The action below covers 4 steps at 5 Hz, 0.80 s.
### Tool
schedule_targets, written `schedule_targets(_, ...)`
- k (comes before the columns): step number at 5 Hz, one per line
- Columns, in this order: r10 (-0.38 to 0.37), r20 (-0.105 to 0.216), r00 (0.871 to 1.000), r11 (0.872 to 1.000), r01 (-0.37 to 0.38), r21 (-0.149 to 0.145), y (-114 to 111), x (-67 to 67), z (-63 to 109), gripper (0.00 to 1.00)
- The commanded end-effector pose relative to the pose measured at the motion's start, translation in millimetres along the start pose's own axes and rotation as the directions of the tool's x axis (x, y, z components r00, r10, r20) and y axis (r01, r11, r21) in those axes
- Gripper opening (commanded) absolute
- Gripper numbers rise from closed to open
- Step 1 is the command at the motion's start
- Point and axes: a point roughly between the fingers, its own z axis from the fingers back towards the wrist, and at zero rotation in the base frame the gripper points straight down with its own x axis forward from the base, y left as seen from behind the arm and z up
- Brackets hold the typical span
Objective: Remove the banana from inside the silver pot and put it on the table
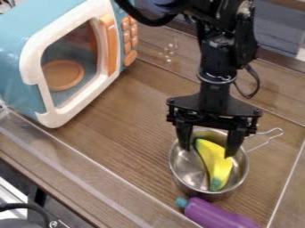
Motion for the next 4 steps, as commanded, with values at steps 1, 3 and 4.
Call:
schedule_targets(1, -0.013, 0.035, 0.999, 0.999, 0.014, -0.032, -5.4, -0.2, 11.9, 1.0)
schedule_targets(3, -0.022, 0.032, 0.999, 0.999, 0.023, -0.04, -6.2, -1.1, 11.3, 1.0)
schedule_targets(4, -0.025, 0.032, 0.999, 0.999, 0.027, -0.044, -6.4, -1.3, 11.1, 1.0)
